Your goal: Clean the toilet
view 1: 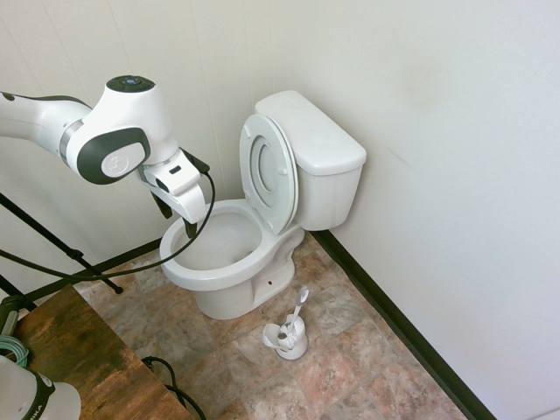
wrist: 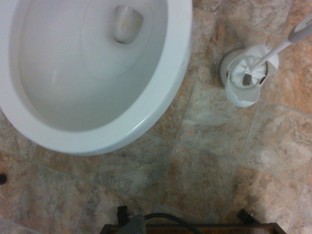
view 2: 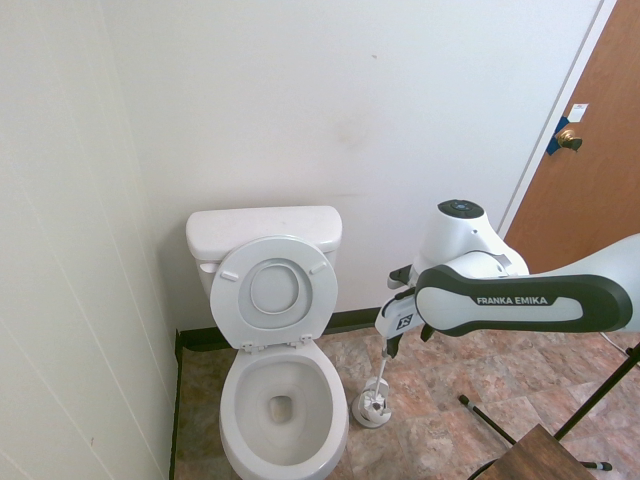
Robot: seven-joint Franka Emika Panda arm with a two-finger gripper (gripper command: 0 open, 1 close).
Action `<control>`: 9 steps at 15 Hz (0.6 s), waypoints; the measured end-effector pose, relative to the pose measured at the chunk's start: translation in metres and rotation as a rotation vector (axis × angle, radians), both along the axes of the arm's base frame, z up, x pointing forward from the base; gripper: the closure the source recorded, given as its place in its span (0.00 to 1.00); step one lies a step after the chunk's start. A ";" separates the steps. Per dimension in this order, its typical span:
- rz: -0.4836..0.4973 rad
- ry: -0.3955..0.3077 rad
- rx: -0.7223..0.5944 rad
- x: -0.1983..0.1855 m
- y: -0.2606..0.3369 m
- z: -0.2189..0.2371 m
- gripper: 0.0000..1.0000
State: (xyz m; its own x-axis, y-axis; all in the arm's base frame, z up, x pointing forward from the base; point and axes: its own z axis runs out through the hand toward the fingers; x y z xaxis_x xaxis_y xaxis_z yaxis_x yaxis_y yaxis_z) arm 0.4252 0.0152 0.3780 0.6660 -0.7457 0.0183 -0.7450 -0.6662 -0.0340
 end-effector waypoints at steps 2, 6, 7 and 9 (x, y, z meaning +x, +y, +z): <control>-0.001 -0.001 0.000 0.001 0.000 0.000 0.00; -0.025 -0.034 -0.011 0.033 -0.017 0.001 0.00; -0.036 -0.039 -0.015 0.049 -0.026 0.001 0.00; -0.066 -0.040 -0.025 0.084 -0.047 -0.007 0.00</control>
State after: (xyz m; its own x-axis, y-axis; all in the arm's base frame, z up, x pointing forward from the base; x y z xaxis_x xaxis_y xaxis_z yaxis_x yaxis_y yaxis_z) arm 0.5087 -0.0318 0.3714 0.6135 -0.7872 0.0626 -0.7860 -0.6164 -0.0484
